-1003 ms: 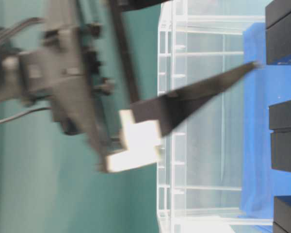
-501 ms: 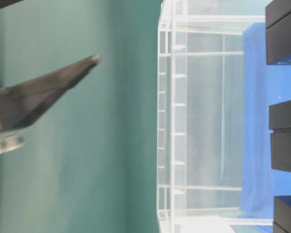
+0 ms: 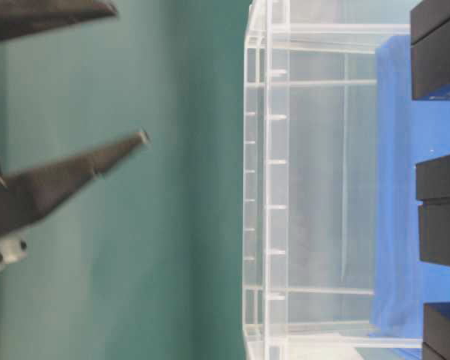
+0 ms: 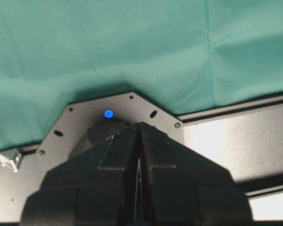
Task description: Take the box out of the case with the left arm.
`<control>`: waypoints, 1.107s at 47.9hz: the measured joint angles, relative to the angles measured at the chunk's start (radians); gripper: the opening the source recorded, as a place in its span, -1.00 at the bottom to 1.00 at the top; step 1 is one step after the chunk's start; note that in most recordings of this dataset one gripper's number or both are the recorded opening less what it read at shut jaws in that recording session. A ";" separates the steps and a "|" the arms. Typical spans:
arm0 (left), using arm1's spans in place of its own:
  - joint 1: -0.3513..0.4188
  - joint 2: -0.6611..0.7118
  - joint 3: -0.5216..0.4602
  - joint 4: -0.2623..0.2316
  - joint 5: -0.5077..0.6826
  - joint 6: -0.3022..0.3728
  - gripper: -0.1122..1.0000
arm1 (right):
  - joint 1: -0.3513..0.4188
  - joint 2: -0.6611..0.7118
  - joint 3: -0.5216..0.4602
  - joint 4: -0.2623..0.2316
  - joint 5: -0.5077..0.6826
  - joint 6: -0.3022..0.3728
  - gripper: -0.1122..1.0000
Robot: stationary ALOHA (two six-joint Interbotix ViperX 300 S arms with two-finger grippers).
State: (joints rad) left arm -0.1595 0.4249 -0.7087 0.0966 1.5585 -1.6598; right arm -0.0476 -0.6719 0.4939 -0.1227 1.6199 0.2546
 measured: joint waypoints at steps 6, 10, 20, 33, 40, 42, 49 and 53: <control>-0.020 -0.081 0.103 -0.002 0.005 -0.011 0.67 | 0.000 0.000 0.000 -0.002 0.000 0.000 -0.80; -0.037 -0.147 0.183 0.000 0.002 -0.028 0.67 | 0.000 0.000 0.000 -0.002 -0.002 0.000 -0.80; -0.069 -0.339 0.428 -0.002 -0.043 -0.100 0.67 | 0.000 0.000 0.000 -0.002 0.000 0.000 -0.80; -0.118 -0.580 0.719 -0.002 -0.115 -0.155 0.67 | 0.000 0.000 0.000 -0.005 -0.002 -0.003 -0.80; -0.150 -0.703 0.862 -0.002 -0.129 -0.178 0.67 | 0.000 0.000 0.000 -0.008 0.000 -0.003 -0.80; -0.160 -0.735 0.897 -0.002 -0.129 -0.183 0.67 | 0.000 0.000 0.000 -0.008 -0.002 -0.003 -0.80; -0.195 -0.830 0.996 -0.002 -0.126 -0.199 0.67 | 0.000 0.002 0.000 -0.008 -0.002 -0.003 -0.80; -0.219 -0.887 1.046 -0.002 -0.120 -0.216 0.67 | 0.000 0.002 0.002 -0.008 -0.002 -0.003 -0.80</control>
State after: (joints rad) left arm -0.3789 -0.4617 0.3375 0.0951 1.4389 -1.8761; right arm -0.0476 -0.6703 0.4955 -0.1304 1.6183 0.2516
